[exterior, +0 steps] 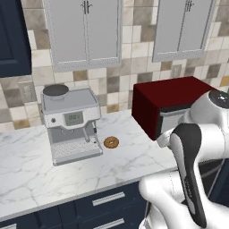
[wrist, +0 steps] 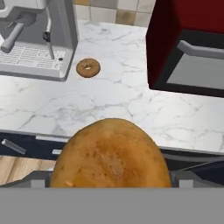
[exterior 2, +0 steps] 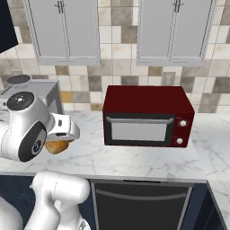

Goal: Place the carrot and potato inside the fridge drawer. Close the drawer after placing the vegetables.

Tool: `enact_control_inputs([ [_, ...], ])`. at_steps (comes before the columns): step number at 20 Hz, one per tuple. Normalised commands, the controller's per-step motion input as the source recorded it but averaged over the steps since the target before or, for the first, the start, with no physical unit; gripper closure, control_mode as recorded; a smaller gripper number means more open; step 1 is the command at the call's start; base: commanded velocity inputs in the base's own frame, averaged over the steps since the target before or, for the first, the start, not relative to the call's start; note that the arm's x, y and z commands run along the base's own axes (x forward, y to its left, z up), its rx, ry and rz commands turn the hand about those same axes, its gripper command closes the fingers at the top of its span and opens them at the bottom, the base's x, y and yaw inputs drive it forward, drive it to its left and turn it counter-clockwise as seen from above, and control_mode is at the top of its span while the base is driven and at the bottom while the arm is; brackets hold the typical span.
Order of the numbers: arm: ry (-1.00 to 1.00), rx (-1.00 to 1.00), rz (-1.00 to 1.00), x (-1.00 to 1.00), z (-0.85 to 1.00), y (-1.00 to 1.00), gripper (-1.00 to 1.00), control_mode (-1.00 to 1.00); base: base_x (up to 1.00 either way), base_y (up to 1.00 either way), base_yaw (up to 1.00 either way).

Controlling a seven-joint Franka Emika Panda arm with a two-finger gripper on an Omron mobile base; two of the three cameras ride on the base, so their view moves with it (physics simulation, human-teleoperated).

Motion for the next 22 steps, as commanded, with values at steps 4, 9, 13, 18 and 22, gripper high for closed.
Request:
enact_control_inputs([
  [4, 0.0, 0.0, 0.0, -0.1, 0.0, 0.01, 1.0, -1.0, 0.0, 0.0, 0.0],
  [9, -0.12, -0.01, 0.06, -0.75, 0.0, 0.0, 1.0, 1.0, -0.2, 0.0, 0.05],
  [13, 0.0, 0.0, 0.0, 0.0, 0.0, 0.0, 1.0, 1.0, -1.0, 0.11, 0.32],
  [18, 0.0, 0.0, 0.0, 0.0, 0.0, 0.0, 1.0, 1.0, -1.0, 0.49, 0.43],
  [22, 0.0, 0.0, 0.0, 0.0, 0.0, 0.0, 1.0, 1.0, -0.91, 0.77, 0.52],
])
